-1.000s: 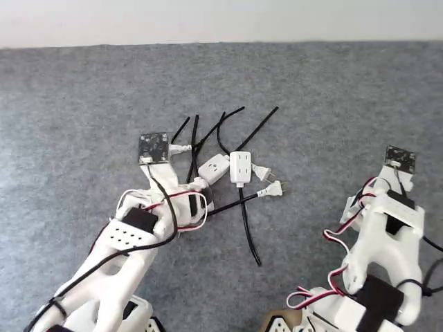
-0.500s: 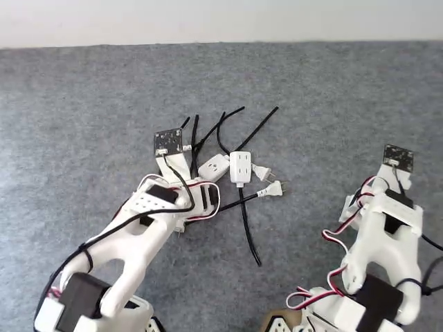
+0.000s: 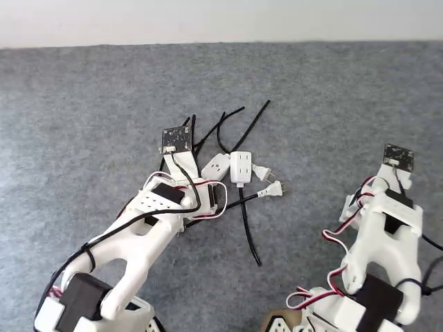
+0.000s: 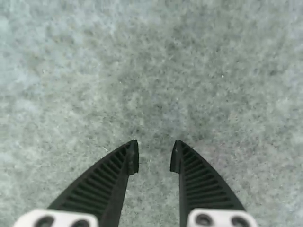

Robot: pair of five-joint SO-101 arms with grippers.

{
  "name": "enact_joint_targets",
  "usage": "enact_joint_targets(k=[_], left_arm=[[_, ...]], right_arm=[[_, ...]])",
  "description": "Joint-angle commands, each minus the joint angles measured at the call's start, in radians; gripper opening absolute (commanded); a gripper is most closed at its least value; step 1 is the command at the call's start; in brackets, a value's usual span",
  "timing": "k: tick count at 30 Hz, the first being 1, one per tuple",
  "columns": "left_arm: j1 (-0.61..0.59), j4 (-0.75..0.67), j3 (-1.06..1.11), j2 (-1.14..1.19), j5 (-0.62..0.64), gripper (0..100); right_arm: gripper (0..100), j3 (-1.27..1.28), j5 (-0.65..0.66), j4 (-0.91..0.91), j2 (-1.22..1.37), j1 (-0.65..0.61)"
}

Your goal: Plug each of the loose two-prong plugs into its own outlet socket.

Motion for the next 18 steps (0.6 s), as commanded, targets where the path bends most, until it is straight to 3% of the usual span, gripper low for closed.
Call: enact_joint_targets(k=[1, 8, 18], left_arm=[[0.005, 0.008, -0.031, 0.003, 0.005, 4], [0.008, 0.026, -0.030, 0.003, 0.008, 22], [0.005, 0.032, -0.033, 0.005, 0.009, 23]], right_arm=[[12.4, -0.008, 0.011, -0.015, -0.010, -0.013], [12.5, -0.008, 0.011, -0.015, -0.010, -0.013], [12.5, -0.008, 0.011, -0.015, -0.010, -0.013]])
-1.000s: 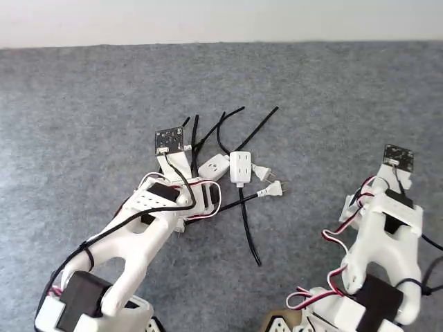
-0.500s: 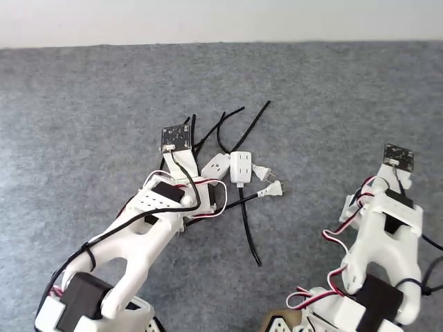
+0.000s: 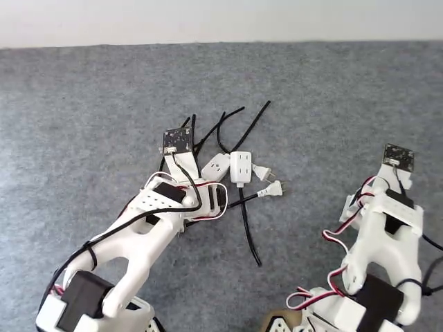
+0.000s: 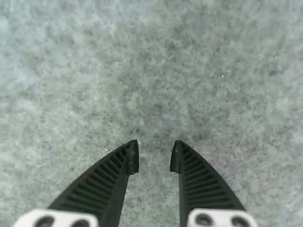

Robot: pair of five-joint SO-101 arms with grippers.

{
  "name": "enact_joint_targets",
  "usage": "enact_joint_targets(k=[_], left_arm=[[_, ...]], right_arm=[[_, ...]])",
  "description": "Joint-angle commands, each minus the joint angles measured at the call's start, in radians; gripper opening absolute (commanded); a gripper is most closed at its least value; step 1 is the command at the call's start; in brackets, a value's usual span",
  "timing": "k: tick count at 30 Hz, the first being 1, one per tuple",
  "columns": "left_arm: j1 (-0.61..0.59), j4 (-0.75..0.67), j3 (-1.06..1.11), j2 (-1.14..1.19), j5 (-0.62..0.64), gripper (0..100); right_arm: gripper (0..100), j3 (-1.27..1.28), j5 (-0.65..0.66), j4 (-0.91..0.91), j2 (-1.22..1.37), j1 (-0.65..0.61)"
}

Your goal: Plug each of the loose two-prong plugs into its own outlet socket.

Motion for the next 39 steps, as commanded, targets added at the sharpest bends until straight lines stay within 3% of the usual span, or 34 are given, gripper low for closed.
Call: enact_joint_targets(k=[1, 9, 18, 24, 26, 29, 34, 39], left_arm=[[0.000, 0.006, -0.028, -0.003, 0.009, 23], [-0.002, 0.014, -0.058, 0.034, 0.009, 22], [-0.029, 0.239, -0.338, 0.301, 0.064, 20], [-0.020, 0.281, -0.421, 0.371, 0.071, 20], [-0.020, 0.282, -0.420, 0.367, 0.069, 16], [-0.020, 0.284, -0.421, 0.367, 0.066, 1], [-0.018, 0.299, -0.417, 0.367, 0.048, 1], [0.034, 0.404, -0.418, 0.365, 0.043, 1]], right_arm=[[12.5, -0.008, 0.011, -0.015, -0.010, -0.013], [12.5, -0.008, 0.012, -0.015, -0.010, -0.013], [12.5, -0.008, 0.012, -0.015, -0.010, -0.013], [12.5, -0.008, 0.012, -0.015, -0.010, -0.013], [12.5, -0.008, 0.012, -0.015, -0.010, -0.013], [12.4, -0.008, 0.011, -0.016, -0.010, -0.013], [12.2, 0.006, 0.011, -0.042, -0.010, -0.018], [12.2, 0.008, 0.011, -0.042, -0.010, -0.031]])
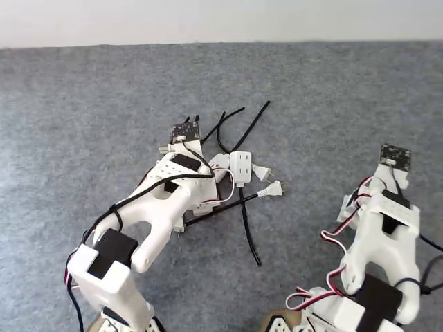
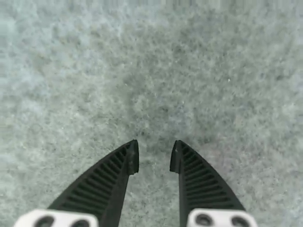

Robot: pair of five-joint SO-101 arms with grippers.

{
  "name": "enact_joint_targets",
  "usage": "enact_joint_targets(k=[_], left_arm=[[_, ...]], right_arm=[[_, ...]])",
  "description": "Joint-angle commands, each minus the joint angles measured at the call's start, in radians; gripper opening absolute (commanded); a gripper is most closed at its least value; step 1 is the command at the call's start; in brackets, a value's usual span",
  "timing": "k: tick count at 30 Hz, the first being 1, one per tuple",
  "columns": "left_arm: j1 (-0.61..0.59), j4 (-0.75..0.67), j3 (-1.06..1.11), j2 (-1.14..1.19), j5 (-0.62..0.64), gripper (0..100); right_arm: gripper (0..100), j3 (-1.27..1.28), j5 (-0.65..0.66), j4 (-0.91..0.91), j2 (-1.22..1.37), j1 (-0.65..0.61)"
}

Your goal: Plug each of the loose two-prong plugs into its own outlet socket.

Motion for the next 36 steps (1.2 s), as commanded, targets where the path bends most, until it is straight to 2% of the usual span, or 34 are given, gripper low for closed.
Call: enact_joint_targets(k=[1, 7, 10, 15, 19, 22, 29, 33, 36], left_arm=[[0.054, 0.095, -0.027, -0.003, -0.031, 1], [0.176, 0.298, -0.047, -0.003, -0.241, 1], [0.244, 0.284, -0.028, -0.003, -0.304, 1], [0.262, 0.072, 0.056, -0.003, -0.198, 1], [0.267, 0.057, 0.068, -0.029, -0.153, 1], [0.270, -0.014, 0.111, -0.066, -0.143, 1], [0.344, -0.127, 0.248, -0.256, -0.026, 1], [0.342, -0.170, 0.275, -0.302, 0.068, 1], [0.331, -0.170, 0.274, -0.302, 0.091, 1]], right_arm=[[12.2, -0.008, 0.011, -0.018, -0.010, -0.015], [12.2, -0.006, 0.011, -0.018, -0.010, -0.012], [12.2, -0.006, 0.011, -0.018, -0.010, -0.012], [12.2, -0.006, 0.011, -0.016, -0.010, -0.010], [12.2, -0.006, 0.011, -0.015, -0.010, -0.010], [12.2, -0.006, 0.012, -0.015, -0.010, -0.010], [12.2, -0.006, 0.012, -0.015, -0.010, -0.010], [12.2, -0.006, 0.012, -0.015, -0.010, -0.010], [12.2, -0.006, 0.012, -0.015, -0.010, -0.010]])
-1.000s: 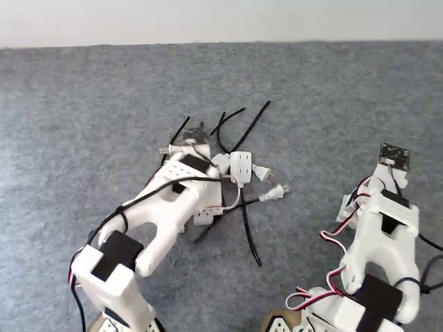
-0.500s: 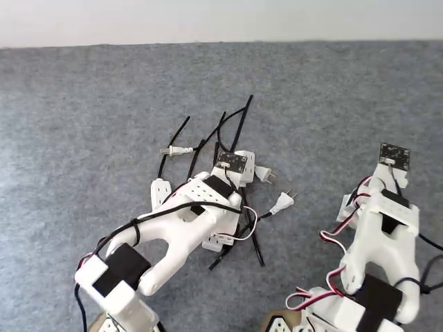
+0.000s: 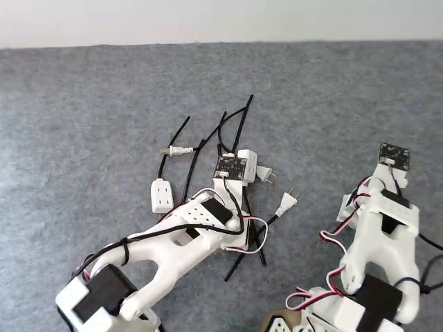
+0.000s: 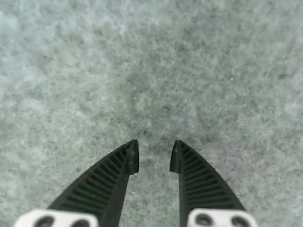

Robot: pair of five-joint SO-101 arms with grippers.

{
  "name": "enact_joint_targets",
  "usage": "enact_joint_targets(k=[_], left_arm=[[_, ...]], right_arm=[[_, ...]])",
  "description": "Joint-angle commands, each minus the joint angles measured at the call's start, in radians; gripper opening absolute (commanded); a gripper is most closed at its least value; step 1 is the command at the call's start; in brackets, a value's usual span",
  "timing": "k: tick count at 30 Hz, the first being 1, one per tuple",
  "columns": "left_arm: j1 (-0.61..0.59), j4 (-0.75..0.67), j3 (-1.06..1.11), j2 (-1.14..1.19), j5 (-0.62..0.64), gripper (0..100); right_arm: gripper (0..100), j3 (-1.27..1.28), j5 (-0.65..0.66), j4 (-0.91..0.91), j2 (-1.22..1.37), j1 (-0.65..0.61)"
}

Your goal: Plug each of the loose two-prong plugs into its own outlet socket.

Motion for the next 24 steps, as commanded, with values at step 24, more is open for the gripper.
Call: enact_joint_targets(k=[24], left_arm=[[-0.118, -0.025, -0.077, 0.115, 0.031, 1]], right_arm=[[12.2, -0.006, 0.012, -0.013, -0.010, -0.005]])
